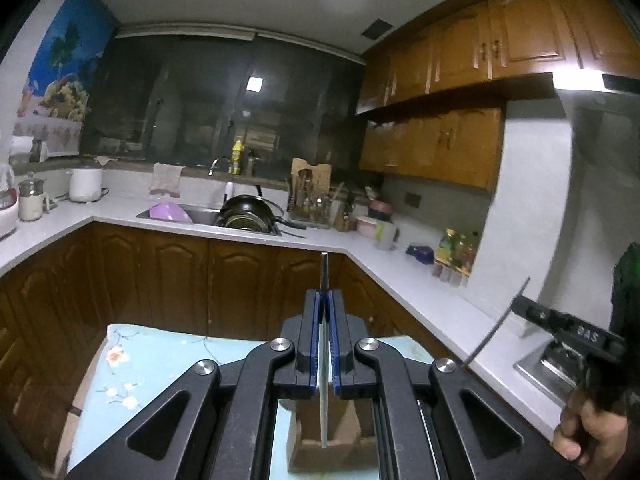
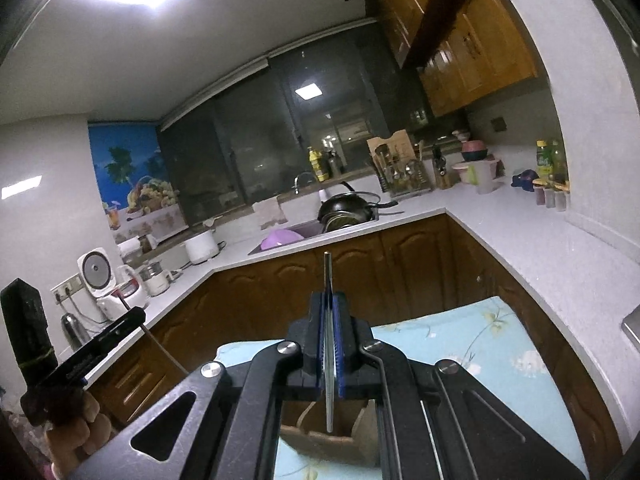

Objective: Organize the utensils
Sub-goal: 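Lift the steel chopstick with the left tool while the right tool carries its chopstick to the holder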

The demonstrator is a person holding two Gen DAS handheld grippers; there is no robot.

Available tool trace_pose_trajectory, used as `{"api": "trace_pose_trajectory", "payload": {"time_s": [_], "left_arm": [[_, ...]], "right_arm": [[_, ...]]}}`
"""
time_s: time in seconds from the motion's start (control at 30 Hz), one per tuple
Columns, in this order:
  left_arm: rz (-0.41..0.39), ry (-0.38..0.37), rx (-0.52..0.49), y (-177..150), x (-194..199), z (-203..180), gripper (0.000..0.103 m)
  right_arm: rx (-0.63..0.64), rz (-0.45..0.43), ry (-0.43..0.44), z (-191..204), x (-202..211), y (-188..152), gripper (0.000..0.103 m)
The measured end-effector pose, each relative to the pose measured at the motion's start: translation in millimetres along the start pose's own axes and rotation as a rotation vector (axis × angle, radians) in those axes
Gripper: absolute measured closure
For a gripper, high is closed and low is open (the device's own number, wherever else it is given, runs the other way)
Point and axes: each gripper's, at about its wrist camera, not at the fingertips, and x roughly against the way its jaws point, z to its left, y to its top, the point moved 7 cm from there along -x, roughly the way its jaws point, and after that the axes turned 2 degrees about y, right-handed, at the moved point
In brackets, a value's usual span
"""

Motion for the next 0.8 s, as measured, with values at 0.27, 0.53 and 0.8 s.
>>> {"api": "trace_pose_trajectory", "payload": {"time_s": [0.27, 0.53, 0.8], "left_arm": [[0.030, 0.038, 0.044, -41, -62, 4, 0.100], [0.122, 0.043, 0.016, -73, -105, -6, 0.100], [0.138, 0.064, 0.027, -69, -108, 8, 0.100]], "right_arm": [[-0.052, 0.053, -0.019, -23, -38, -37, 0.099], [-0.070, 0.145, -0.037, -35, -67, -85, 0.099], [-0.084, 0.171, -0.043, -43, -73, -92, 0.099]]}}
